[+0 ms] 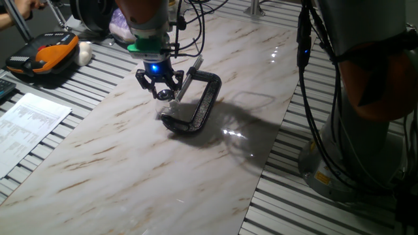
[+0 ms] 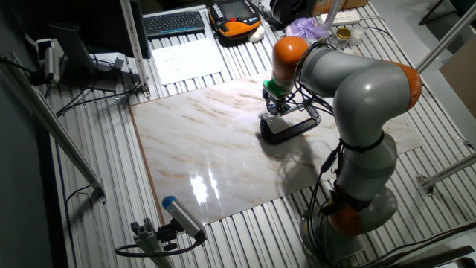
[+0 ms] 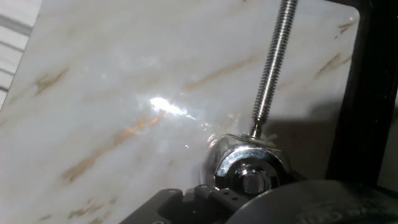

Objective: Unscrew the lid from the jar

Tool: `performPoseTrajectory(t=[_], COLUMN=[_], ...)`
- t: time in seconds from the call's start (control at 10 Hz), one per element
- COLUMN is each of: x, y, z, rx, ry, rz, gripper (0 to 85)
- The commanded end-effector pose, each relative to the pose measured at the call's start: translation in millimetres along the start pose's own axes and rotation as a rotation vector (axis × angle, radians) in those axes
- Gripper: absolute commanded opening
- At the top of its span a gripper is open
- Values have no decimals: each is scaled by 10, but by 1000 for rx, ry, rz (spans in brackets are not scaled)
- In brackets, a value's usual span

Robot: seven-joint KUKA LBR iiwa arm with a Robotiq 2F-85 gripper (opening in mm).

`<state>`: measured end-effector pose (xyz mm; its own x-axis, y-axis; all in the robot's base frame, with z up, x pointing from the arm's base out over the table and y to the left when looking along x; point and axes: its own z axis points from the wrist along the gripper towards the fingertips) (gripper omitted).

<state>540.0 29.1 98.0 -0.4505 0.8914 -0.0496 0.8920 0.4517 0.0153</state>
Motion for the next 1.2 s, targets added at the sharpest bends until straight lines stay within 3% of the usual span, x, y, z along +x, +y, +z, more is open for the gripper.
performPoseTrajectory(t=[0.0,0.1,0.2,0.5,0.8,1.1], x=[0,0,1,0,3,6], y=[1,1,2,8,13,23], z=[-1,-1,0,-7,-13,-30], rx=[-3,-3,-4,-13,-38,-51], ry=[-4,-12,-14,-18,7,15], rz=[-85,-126,-151,-246,-301,-333], gripper=[170,170,0,0,0,0])
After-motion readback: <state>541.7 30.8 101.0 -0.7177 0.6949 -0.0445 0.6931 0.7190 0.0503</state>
